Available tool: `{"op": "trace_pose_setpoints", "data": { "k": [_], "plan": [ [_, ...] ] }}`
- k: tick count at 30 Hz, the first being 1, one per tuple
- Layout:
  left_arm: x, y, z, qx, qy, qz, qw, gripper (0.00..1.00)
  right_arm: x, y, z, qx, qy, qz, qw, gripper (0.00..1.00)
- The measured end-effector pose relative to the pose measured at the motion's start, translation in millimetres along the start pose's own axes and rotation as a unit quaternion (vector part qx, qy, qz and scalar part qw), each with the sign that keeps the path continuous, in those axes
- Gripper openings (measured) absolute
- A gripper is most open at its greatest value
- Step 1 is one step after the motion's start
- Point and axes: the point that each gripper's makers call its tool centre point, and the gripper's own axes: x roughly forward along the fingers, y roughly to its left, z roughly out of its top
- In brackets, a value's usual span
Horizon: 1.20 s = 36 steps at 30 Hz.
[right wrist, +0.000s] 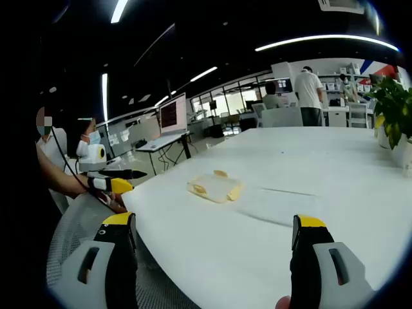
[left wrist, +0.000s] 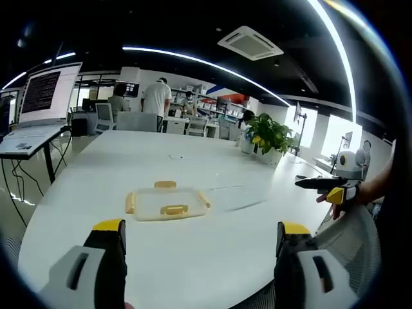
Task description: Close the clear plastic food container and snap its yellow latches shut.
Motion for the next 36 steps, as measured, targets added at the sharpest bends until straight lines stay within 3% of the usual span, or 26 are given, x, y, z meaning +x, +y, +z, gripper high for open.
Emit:
{"op": "trace_pose_setpoints", "data": {
  "k": [16, 36],
  "plan": [
    [0.5, -2.0, -0.3, 0.009, 0.003, -0.005, 0.9999, 0.94, 0.7, 2.9, -0.8, -0.008, 0.004, 0.004, 0.9999, 1.0],
    [0.9, -5.1, 2.9, 0.006, 0.001, -0.012, 0.9999, 0.98, 0.7, 4.7, 1.2, -0.011, 0.001, 0.008, 0.9999, 1.0]
  ]
}}
